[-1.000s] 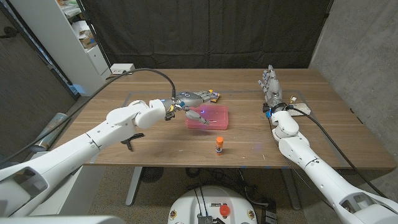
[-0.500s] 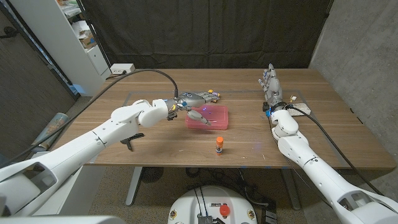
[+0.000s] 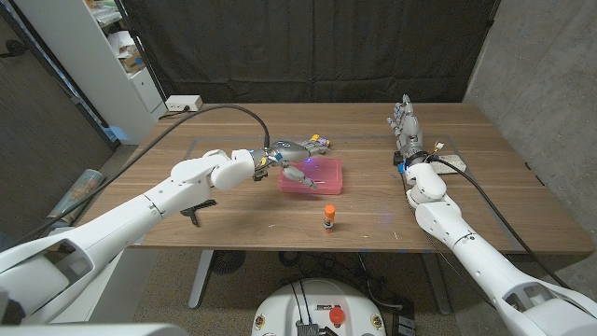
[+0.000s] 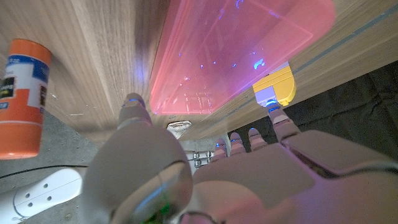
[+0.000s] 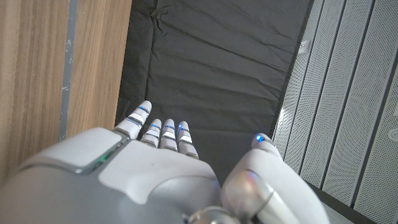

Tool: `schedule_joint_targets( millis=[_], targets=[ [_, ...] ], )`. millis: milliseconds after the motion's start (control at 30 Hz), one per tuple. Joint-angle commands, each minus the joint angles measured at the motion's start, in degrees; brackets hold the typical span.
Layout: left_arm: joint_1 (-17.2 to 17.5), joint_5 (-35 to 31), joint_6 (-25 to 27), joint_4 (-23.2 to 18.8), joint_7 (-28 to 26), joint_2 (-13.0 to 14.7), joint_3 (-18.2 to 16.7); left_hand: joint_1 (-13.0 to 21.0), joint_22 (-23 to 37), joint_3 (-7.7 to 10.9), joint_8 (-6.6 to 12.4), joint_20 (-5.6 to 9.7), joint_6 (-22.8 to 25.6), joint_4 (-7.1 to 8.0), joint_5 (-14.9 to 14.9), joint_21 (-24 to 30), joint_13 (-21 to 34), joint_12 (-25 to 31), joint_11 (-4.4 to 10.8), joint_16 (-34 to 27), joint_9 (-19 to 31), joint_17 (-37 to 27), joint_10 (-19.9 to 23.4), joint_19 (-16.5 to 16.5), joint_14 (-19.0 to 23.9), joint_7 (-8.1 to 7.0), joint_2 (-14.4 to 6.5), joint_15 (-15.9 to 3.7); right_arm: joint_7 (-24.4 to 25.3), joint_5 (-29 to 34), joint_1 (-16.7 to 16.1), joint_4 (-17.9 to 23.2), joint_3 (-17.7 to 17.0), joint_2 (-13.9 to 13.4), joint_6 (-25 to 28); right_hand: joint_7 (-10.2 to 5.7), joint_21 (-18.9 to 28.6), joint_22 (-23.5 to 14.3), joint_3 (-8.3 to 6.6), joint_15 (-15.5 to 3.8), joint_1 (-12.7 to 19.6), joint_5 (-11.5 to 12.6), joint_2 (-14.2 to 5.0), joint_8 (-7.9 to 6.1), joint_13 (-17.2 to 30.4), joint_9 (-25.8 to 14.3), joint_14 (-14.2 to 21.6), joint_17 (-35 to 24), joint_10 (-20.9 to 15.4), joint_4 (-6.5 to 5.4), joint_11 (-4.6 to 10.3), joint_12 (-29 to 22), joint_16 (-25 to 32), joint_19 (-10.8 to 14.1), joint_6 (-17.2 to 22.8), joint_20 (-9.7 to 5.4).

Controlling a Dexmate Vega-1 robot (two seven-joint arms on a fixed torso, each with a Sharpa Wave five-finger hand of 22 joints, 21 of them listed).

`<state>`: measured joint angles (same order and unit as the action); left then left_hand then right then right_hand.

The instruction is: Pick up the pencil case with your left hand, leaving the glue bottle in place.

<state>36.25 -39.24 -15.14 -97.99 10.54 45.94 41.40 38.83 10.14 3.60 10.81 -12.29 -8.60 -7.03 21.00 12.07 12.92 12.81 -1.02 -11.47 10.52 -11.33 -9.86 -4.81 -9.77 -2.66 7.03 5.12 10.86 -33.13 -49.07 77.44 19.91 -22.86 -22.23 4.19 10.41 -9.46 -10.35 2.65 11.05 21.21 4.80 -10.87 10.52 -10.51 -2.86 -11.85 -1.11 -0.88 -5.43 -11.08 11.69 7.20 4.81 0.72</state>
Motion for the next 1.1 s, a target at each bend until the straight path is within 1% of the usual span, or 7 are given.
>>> schedule_joint_targets(
  millis=[33,300,733,1100],
  targets=[
    [-0.8,-0.1,-0.8,2.1,-0.6,-0.7,1.1,0.8,0.0,-0.39,0.35,0.01,0.2,0.08,0.3,-0.1,0.2,0.4,-0.16,-0.3,0.2,-0.1,-3.7,-0.4,-0.4,0.01,-0.1,-0.24,0.1,0.1,0.6,-0.7,0.2,0.3,0.3,-0.25,0.5,-0.3,0.0,0.43,0.6,0.2,0.02,-0.32,0.2,-0.3,0.1,-0.3,0.3,0.01,-0.11,-0.1,0.3,0.0,0.0,0.24],
    [-1.2,0.4,-1.4,3.3,-0.4,-1.0,1.8,1.2,0.0,-0.47,0.37,0.0,0.4,0.06,0.4,-0.1,0.2,0.5,-0.01,-0.3,0.2,-0.1,-3.6,-0.7,-0.2,-0.05,-0.3,-0.29,0.3,0.3,0.7,-0.9,0.4,0.3,0.5,-0.21,0.5,-0.3,0.06,0.48,0.6,0.2,0.0,-0.31,0.2,-0.3,0.1,-0.3,0.2,0.03,-0.16,-0.1,0.3,0.0,0.0,0.22],
    [-1.4,0.6,-1.3,4.1,-0.4,-1.2,2.1,1.7,0.0,-0.59,0.41,-0.01,0.5,0.05,0.5,-0.3,0.3,0.6,0.05,-0.3,0.2,-0.1,-3.5,-1.0,0.0,-0.04,-0.5,-0.31,0.4,0.2,0.6,-1.2,0.4,0.1,1.0,-0.26,0.5,-0.3,0.16,0.46,0.7,0.2,-0.03,-0.31,0.2,-0.3,0.1,-0.3,0.3,0.07,-0.1,0.0,0.2,0.0,0.0,0.24],
    [-2.9,1.0,-2.5,7.0,-0.6,-2.6,3.3,2.2,0.0,-0.61,0.44,-0.02,0.7,0.07,0.6,-0.4,0.3,0.7,0.21,-0.2,0.2,-0.1,-3.5,-1.1,0.0,-0.1,-1.0,-0.49,0.2,0.1,1.3,-2.7,0.6,0.4,1.3,-0.22,0.5,-0.3,0.25,0.47,0.7,0.2,-0.08,-0.32,0.2,-0.3,0.2,-0.3,0.4,0.09,-0.09,0.0,0.3,0.0,0.0,0.25]
  ],
)
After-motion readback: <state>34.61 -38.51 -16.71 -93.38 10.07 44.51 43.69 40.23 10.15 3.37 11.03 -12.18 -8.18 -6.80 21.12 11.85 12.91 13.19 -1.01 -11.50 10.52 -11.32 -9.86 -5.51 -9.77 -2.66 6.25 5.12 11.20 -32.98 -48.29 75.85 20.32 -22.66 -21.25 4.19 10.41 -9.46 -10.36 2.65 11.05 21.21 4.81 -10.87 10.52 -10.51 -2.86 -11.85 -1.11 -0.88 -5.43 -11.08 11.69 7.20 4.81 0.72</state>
